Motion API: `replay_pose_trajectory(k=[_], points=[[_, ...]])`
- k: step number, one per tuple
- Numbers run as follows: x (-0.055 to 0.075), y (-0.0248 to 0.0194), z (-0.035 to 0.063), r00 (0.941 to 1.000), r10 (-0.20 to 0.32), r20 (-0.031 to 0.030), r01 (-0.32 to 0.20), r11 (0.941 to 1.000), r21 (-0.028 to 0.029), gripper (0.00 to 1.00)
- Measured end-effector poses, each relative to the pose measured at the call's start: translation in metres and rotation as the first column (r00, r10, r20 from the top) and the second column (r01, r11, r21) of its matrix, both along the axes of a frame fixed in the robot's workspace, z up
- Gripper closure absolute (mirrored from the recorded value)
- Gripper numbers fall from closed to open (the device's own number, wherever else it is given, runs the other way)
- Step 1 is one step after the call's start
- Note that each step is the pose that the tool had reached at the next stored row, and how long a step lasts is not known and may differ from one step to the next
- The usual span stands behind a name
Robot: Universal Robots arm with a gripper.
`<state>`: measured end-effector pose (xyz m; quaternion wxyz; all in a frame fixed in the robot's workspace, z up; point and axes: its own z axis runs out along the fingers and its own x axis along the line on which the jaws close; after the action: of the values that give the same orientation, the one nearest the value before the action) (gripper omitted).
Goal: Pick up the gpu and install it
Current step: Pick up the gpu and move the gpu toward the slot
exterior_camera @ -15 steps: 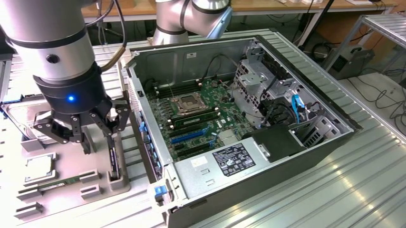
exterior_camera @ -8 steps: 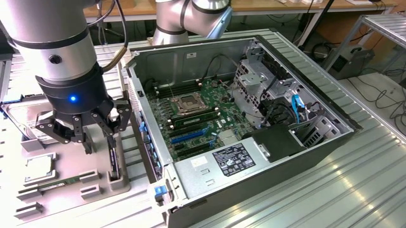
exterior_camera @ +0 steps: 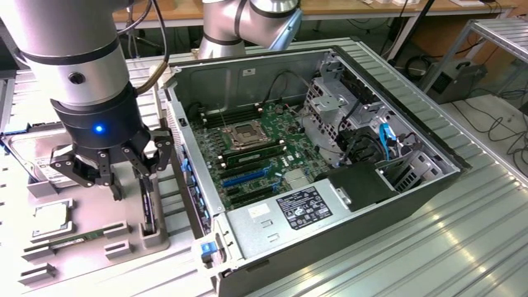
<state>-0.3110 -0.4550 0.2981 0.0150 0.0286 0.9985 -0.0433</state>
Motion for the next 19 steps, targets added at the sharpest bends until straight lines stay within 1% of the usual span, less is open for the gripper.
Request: replay_pose_trajectory(k=[15,19], points=[[0.0059,0.0,-0.0025,1.0,0.0,-0.0001,0.0,1.0,-0.0001,0.52],[0.0091,0.001,-0.0041,1.0,0.0,-0.0001,0.0,1.0,-0.0002,0.52]])
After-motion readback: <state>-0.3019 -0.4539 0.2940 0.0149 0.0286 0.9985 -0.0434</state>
